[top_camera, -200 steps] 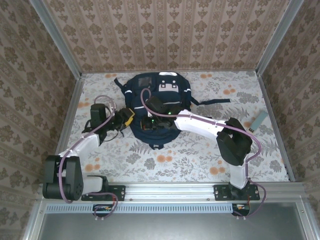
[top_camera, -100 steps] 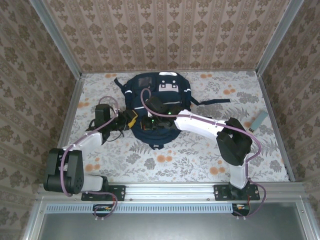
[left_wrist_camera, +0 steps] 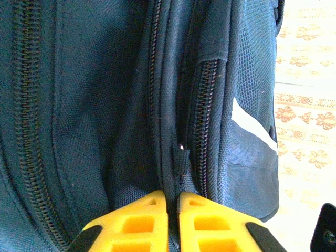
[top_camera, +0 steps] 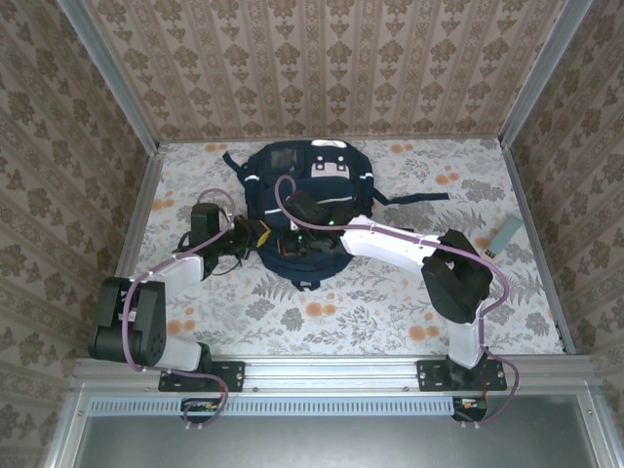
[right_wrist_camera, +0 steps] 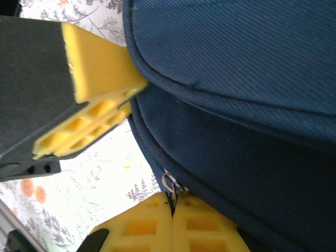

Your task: Pack the student bag

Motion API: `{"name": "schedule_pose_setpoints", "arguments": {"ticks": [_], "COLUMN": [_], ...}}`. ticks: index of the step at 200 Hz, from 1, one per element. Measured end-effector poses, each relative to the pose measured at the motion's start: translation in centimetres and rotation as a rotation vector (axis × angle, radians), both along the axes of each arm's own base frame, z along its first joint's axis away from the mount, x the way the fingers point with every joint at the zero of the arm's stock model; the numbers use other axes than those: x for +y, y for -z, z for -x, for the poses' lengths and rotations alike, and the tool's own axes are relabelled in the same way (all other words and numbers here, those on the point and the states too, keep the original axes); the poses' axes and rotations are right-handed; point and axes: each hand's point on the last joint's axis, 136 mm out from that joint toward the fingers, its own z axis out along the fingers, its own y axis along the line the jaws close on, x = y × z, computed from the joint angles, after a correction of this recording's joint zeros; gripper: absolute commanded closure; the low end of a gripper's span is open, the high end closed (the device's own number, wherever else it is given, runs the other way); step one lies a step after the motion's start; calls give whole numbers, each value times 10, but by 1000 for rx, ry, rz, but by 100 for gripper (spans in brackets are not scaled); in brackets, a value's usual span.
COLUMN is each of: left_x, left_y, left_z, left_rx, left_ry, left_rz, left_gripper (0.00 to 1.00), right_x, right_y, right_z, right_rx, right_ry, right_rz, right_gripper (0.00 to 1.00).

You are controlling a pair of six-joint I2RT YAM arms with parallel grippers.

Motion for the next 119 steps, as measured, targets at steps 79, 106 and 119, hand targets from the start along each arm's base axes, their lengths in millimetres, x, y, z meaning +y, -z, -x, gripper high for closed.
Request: {"name": "schedule_pose_setpoints", "arguments": {"ticks": [79, 106, 119], "left_x": [14, 23, 25], "left_y": [10, 11, 10], "left_z": [0, -4, -5], "left_rx": [-6, -18, -26], "left_ry": [-7, -18, -17], "left_rz": [-58, -74, -83], "left_gripper": [100, 100, 97], "right_x": [-108, -148, -153], "right_y": [0, 5, 4], "right_z": [2, -5, -7], "right_rx": [-118, -112, -113], "right_ry": [176, 263, 274], "right_rz": [237, 303, 304], "right_gripper": [100, 100, 100]}}
